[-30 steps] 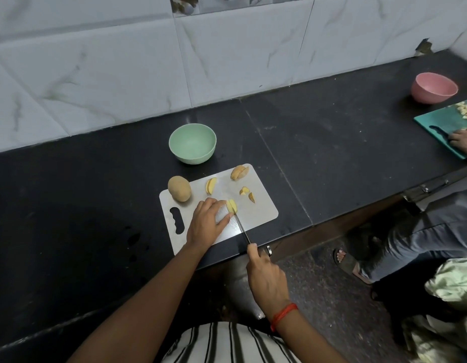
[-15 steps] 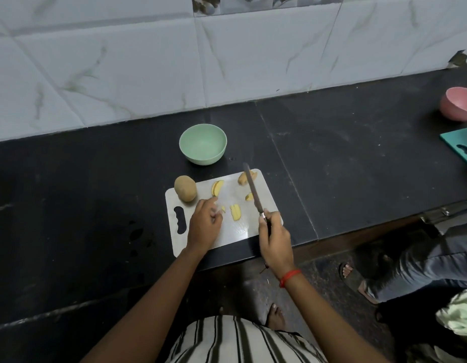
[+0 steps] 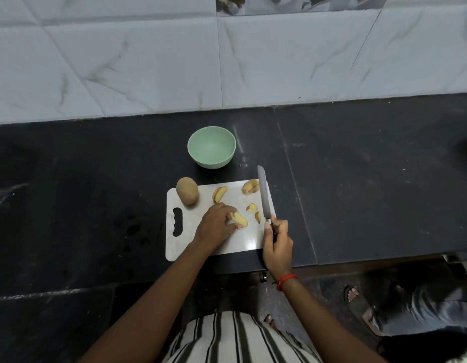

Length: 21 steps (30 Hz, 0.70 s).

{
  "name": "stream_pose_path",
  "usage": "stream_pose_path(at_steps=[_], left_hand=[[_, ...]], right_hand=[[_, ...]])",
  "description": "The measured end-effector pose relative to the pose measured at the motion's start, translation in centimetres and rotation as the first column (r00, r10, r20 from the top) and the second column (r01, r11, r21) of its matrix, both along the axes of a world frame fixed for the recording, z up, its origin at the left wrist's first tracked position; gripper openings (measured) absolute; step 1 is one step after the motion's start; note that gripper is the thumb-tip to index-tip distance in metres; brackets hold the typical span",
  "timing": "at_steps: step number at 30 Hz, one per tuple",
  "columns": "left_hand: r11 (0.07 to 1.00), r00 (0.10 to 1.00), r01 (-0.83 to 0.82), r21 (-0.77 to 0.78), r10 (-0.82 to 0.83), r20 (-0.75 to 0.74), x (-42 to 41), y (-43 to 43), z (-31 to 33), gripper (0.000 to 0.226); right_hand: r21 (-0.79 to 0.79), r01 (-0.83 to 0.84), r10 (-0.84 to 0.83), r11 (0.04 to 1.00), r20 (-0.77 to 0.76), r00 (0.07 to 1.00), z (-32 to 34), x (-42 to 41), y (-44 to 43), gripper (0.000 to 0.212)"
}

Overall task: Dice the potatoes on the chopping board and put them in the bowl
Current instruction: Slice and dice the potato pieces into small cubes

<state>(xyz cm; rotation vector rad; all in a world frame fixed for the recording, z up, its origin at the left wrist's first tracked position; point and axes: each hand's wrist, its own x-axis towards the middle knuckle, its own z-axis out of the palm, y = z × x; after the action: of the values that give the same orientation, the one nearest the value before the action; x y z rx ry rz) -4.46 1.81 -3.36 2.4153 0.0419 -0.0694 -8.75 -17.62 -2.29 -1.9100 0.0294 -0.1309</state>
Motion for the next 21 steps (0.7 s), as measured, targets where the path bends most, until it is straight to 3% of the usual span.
stream_pose_path(at_steps=[11,16,21], left_hand=[[0.993,0.995,-0.051,-0.109,0.059,0.077,0.8,-3.5,0.4,0.051],[0.949,0.901,-0.304,-0.079,0.313,0.301,1.1,-1.0,1.3,0.037],[0.928,0.914,-0.369,0.053,0.352,0.2,1.8,1.0,0.8,0.038]], right_hand=[[-0.018,-0.033,0.033,0.999,-0.011,0.999,-0.4,0.3,-0.3,0.005],[-0.022,-0.051,0.051,0.998,-0.008,0.999,-0.3,0.3,-0.3,0.003],[-0.012,-0.063,0.063,0.998,-0.004,0.998,-0.4,0.2,-0.3,0.004]])
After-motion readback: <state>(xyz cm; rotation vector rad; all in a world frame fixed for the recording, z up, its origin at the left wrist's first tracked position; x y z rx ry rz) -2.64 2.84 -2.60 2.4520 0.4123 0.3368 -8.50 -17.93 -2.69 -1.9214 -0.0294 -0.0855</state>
